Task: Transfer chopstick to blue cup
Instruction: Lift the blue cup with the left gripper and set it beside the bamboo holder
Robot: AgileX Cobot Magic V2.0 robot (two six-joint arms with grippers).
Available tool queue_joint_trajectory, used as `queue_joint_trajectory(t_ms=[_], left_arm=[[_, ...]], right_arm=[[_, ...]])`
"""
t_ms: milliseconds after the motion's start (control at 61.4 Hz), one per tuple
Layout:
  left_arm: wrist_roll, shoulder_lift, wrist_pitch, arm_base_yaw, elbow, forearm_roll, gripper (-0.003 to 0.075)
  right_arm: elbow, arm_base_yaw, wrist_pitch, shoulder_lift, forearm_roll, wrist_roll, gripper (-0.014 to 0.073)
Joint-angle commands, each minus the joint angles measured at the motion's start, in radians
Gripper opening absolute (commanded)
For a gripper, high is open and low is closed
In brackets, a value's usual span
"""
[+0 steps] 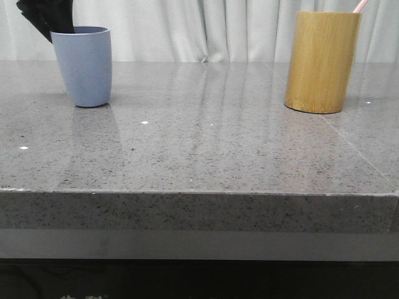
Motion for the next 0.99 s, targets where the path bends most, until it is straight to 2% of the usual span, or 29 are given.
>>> queue_joint_trajectory(t_ms=[0, 326, 505, 733, 977], left_arm=[[-0.004, -0.053, -0.014, -0.032, -0.071, -0.018, -0.0019], [-0.004, -0.038, 0.002, -0.209, -0.186, -0.018, -0.0019], [-0.004, 0.035, 0.016, -0.292, -0.262, -0.018, -0.0019], [-0.004, 0.096, -0.014, -0.337, -0.290, -0.018, -0.0019], [-0.004, 0.106, -0.025, -0.339, -0.290, -0.021, -0.0019]], right_arm=[[-0.031, -0.006, -0.058, 0.003, 0.007, -0.007, 0.0540], [-0.031, -0.006, -0.053, 0.003, 0.010, -0.007, 0.0540], [-0.031, -0.006, -0.045, 0.003, 0.022, -0.007, 0.0540], [-0.031, -0.006, -0.021, 0.003, 0.023, -0.007, 0.0540], [-0.031, -0.006, -0.016, 0.003, 0.024, -0.007, 0.0540]])
